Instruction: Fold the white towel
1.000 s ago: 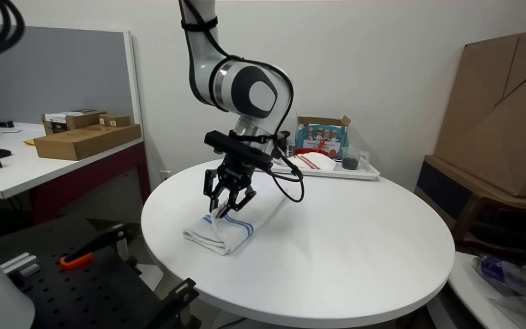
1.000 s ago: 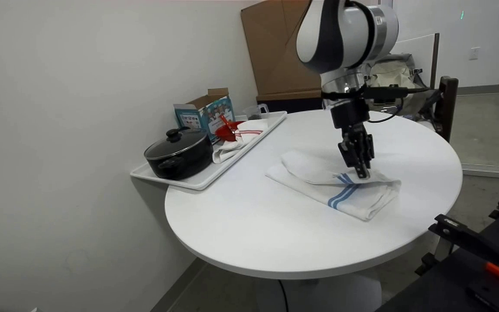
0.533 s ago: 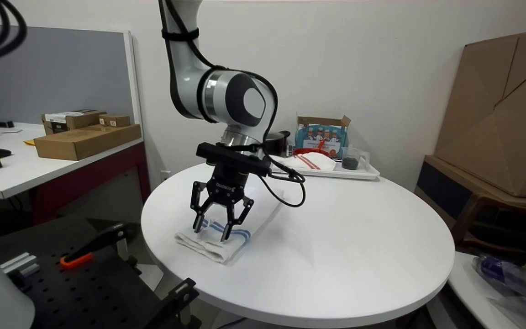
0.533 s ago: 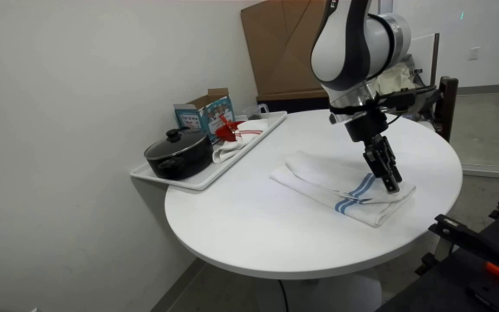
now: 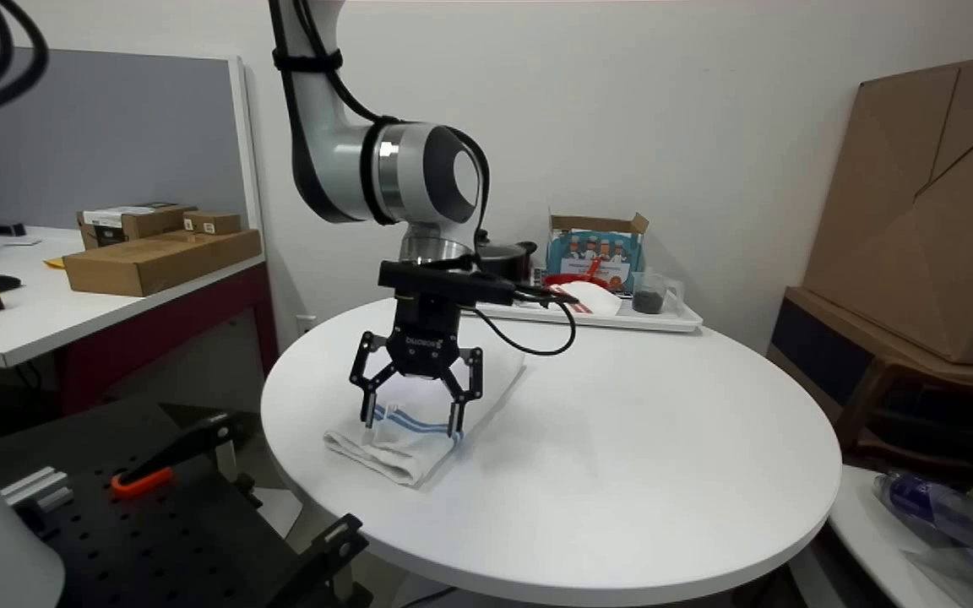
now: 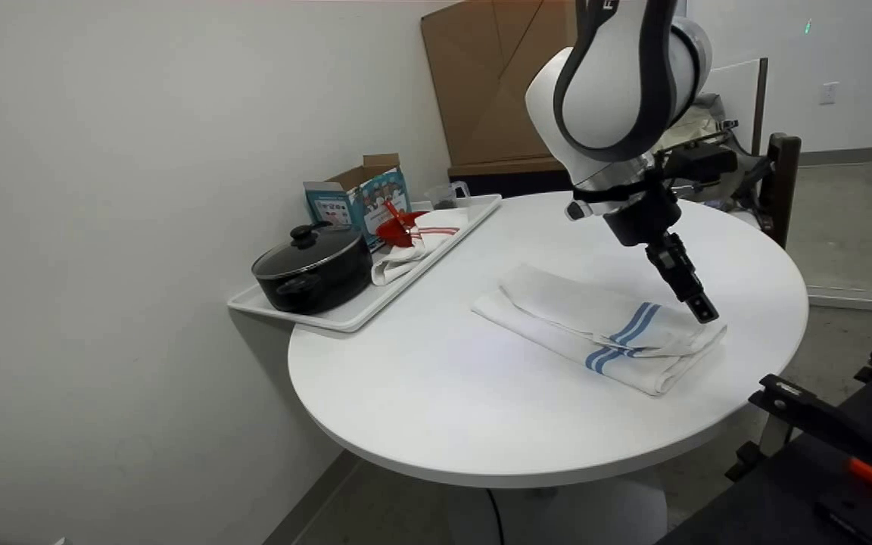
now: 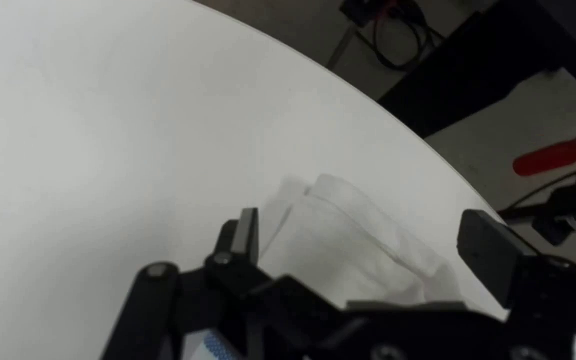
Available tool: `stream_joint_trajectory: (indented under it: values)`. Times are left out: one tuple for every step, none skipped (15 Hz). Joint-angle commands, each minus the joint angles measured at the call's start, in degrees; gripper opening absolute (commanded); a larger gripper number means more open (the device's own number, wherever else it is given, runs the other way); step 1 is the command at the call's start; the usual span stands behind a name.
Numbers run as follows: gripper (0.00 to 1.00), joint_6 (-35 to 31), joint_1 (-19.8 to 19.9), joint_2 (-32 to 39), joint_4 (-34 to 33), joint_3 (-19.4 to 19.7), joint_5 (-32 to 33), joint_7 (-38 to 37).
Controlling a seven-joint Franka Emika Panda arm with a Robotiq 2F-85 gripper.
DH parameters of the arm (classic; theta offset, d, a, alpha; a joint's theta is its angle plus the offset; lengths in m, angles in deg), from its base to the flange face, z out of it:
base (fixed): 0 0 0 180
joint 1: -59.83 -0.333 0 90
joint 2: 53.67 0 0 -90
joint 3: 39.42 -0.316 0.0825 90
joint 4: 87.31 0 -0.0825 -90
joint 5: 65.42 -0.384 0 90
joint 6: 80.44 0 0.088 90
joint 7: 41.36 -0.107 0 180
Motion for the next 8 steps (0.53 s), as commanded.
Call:
stream_joint_trajectory:
  values:
    - [1.00, -3.04, -3.07, -1.89, 3.28, 3.64, 12.10, -1.81]
    - [1.00, -4.33, -3.27, -1.95, 3.91, 4.21, 14.89, -2.52]
    - [1.00, -7.97, -2.68, -2.24, 5.13, 4.32, 16.45, -4.35]
    - [1.00, -10.52, -2.05, -2.24, 5.83, 4.29, 16.96, -5.70]
    - [1.00, -14.05, -0.97, -2.25, 6.83, 3.84, 15.68, -6.68]
    - [1.00, -16.87, -0.49, -2.28, 7.71, 3.69, 14.68, -7.40]
    - [1.00, -19.01, -0.32, -2.40, 8.66, 3.50, 13.78, -8.10]
    - [1.00, -21.08, -0.39, -2.55, 9.47, 3.63, 13.59, -8.72]
